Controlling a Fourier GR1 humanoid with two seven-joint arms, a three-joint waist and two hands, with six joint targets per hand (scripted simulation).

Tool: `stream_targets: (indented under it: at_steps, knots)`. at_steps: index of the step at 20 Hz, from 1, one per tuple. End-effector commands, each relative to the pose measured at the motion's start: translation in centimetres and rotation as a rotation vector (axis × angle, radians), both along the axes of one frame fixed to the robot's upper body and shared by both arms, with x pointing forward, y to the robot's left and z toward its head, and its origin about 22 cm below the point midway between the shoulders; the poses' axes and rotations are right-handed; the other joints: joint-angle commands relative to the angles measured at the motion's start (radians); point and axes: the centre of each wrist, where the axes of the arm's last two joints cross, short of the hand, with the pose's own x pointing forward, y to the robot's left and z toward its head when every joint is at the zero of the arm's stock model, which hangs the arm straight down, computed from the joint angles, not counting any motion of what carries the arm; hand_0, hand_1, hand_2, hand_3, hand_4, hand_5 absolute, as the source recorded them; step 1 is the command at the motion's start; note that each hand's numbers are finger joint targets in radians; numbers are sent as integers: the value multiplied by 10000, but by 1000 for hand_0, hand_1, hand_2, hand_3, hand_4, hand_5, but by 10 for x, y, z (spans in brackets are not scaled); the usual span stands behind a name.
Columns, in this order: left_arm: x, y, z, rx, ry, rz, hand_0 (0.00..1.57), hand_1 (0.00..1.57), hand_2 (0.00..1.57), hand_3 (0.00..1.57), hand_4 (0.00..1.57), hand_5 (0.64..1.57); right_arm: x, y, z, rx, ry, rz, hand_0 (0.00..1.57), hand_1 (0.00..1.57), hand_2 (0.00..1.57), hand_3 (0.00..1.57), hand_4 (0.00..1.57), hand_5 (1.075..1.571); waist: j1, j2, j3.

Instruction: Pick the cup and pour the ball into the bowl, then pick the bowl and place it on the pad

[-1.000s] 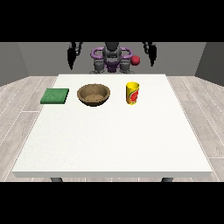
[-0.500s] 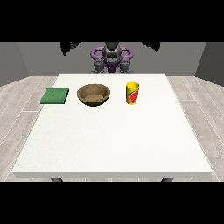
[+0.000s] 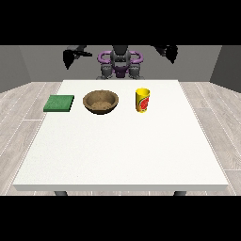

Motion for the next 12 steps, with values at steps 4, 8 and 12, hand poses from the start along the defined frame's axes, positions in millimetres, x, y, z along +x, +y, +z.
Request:
stream_targets:
  at_steps: [4,8,12]
  knots:
    - [35,-10,4,83,-1269,80,0,0,0,0,0,1402,28,6,-4,115,-1541,237,0,0,0,0,0,1569,-190,1854,2]
    - [49,-3,-23,-67,-1073,367,0,0,0,0,0,1390,34,2,-5,-83,-1371,398,0,0,0,0,0,1569,-443,1646,-1]
    - [65,-12,-32,291,-1511,660,0,0,0,0,0,1368,61,3,28,-135,-1767,471,0,0,0,0,0,1568,-554,2210,-3]
